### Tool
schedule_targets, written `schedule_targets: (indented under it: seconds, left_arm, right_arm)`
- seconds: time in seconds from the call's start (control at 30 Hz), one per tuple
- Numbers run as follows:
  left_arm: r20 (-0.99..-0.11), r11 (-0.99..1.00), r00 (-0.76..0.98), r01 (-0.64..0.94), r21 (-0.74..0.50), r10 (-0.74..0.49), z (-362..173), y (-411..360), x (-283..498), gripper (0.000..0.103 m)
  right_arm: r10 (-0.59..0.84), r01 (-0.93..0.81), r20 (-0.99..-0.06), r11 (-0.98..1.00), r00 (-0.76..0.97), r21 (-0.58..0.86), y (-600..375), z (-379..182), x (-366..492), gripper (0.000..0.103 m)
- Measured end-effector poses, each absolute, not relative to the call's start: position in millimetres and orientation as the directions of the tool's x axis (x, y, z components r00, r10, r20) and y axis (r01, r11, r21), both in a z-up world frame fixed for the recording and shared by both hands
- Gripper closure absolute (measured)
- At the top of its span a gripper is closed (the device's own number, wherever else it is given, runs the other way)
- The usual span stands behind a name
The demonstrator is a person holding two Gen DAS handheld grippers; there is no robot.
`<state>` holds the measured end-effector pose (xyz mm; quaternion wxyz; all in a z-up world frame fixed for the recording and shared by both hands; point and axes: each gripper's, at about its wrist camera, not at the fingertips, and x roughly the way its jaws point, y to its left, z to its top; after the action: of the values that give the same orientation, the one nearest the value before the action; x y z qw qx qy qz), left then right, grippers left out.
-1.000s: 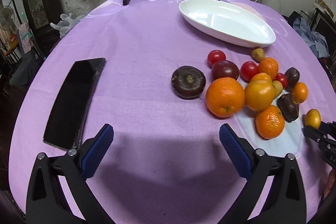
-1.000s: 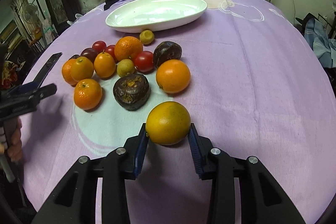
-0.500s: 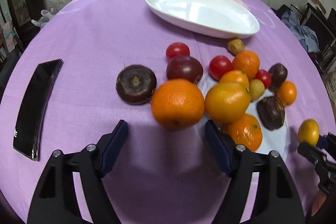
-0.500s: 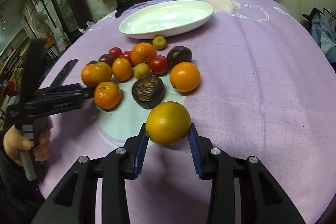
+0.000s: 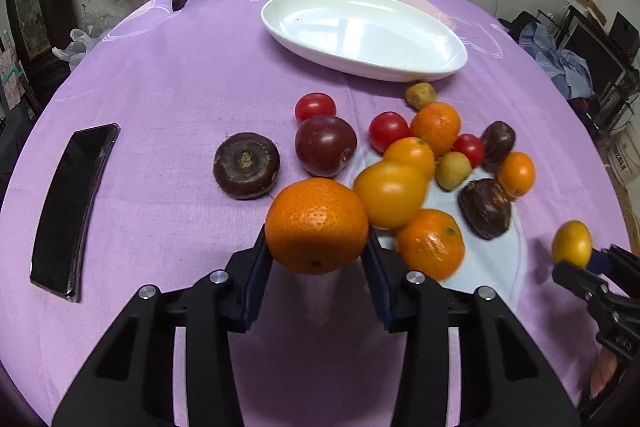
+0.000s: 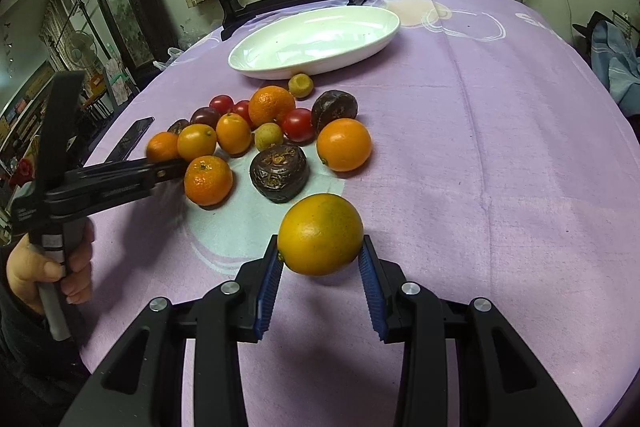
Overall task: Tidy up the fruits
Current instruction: 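Carry both fruits over the white plate and open both tools to drop them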
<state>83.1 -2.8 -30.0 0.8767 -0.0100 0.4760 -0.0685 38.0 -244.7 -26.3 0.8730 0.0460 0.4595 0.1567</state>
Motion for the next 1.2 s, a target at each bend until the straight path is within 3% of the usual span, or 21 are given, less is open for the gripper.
schedule_targets:
  seconds: [0.27,0.57,0.83,1.07,1.13,1.17,1.2]
  left_arm:
    - [-0.771,0.977,0.602,0.169,-0.131,-0.208,12.8,7.5,72.9,0.060]
    - [-0.757,0.967,0.611,0.226,-0.114,-0.232,46.6,-18.4,146.7,0.060]
    - [-0.814,0.981,0.553,0.171,-0.096,-0.176,14.4,-43.2,250.2,0.060]
    - [-0.859,0.977,0.481,0.189,-0.095,-0.176,-18.4,-54.8,283.8,0.059]
    - [-0.856,0.981,0.489,0.174,-0.092,-0.167,-19.4,-52.9,288.3,0.049]
    - [-0.852,0.983,0.499,0.165,-0.084,-0.157,-17.3,-51.9,288.8,0.035]
    - [-0.844,0.985,0.515,0.152,-0.077,-0.146,-13.8,-50.0,287.9,0.030]
  right_arm:
    - [0.319,-0.271,-0.763,0.943,0.562,0.195,-235.1,-2.0,45.8,0.064]
    - [0.312,-0.332,-0.714,0.936,0.627,0.117,-213.2,38.3,117.3,0.064]
    - [0.275,-0.289,-0.761,0.950,0.588,0.120,-204.9,15.4,214.0,0.064]
    - [0.264,-0.311,-0.798,0.945,0.542,0.101,-188.2,-10.4,253.4,0.063]
    - [0.263,-0.321,-0.801,0.943,0.538,0.094,-184.6,-13.8,258.1,0.059]
    - [0.266,-0.321,-0.798,0.942,0.541,0.097,-184.5,-13.4,258.2,0.056]
    - [0.271,-0.321,-0.796,0.942,0.541,0.103,-185.2,-12.5,256.8,0.056]
